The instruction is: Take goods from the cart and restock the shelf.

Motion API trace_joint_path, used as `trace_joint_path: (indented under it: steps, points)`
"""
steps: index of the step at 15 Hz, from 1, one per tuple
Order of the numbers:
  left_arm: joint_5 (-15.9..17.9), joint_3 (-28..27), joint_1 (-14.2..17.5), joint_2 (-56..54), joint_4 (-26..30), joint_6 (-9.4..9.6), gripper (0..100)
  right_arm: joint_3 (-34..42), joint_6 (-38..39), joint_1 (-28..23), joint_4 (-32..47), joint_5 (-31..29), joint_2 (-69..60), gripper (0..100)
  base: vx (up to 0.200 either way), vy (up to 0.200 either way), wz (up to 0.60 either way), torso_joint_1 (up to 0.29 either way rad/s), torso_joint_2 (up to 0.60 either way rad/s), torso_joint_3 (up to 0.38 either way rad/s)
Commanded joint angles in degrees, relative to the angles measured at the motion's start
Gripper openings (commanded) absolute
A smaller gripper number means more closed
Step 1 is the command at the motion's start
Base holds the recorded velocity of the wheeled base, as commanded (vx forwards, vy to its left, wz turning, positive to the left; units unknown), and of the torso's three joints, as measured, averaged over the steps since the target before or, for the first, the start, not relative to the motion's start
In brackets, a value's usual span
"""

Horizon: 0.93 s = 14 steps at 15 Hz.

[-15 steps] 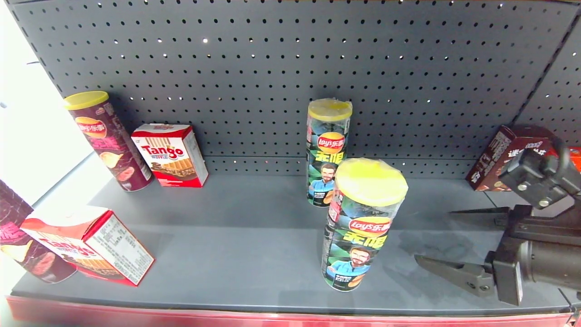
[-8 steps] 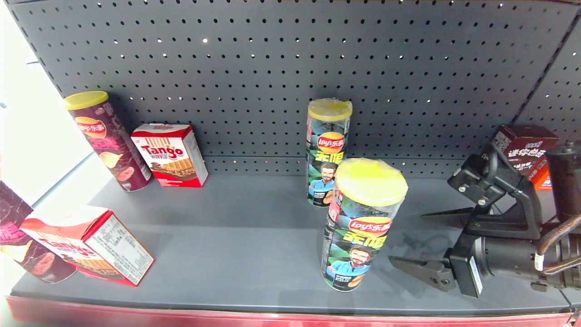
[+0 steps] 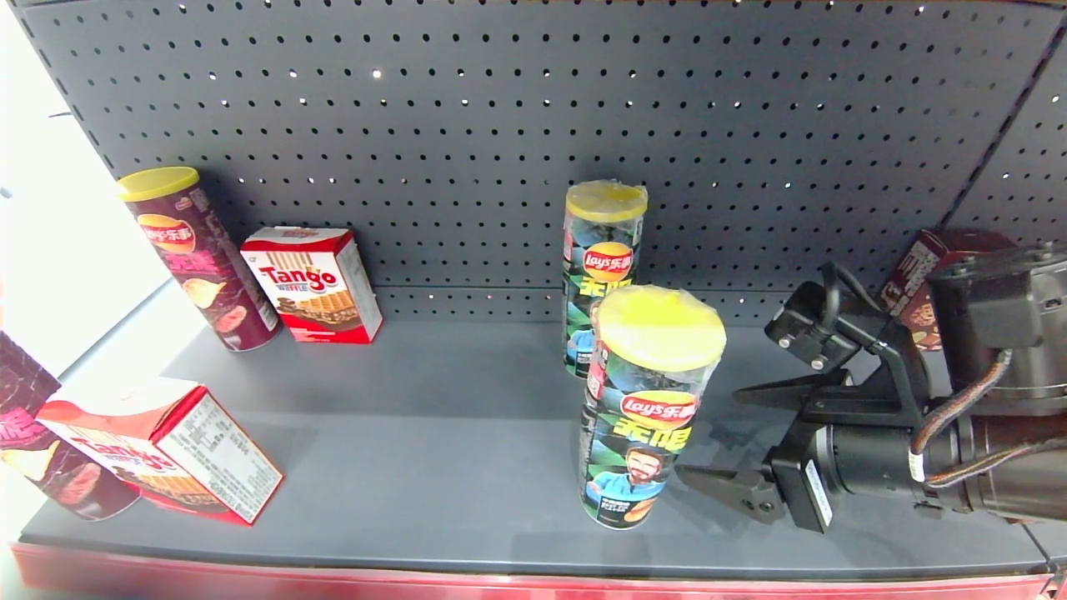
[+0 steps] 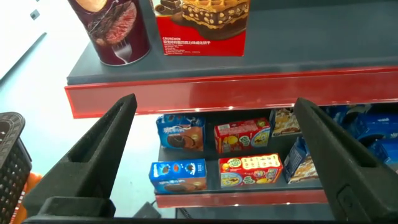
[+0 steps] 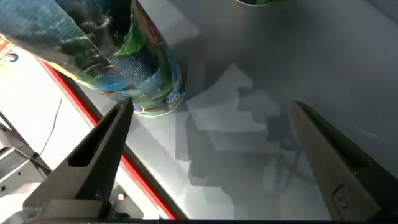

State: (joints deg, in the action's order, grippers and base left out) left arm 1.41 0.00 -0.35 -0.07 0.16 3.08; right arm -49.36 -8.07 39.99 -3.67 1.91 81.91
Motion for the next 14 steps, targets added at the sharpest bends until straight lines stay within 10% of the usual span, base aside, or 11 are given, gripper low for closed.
trace_joint_path:
  steps: [1, 14]
  points:
    - [0.0, 0.0, 0.0, 0.1, 0.0, -0.01, 100, 0.6, 0.0, -0.5, 0.0, 0.0, -0.3, 100, 0.0, 0.0, 0.0, 0.0, 0.0, 0.0]
    - [0.1, 0.0, 0.0, 0.1, 0.0, -0.36, 100, -2.7, 0.0, -3.1, 0.0, 0.1, 1.9, 100, 0.0, 0.0, 0.0, 0.0, 0.0, 0.0]
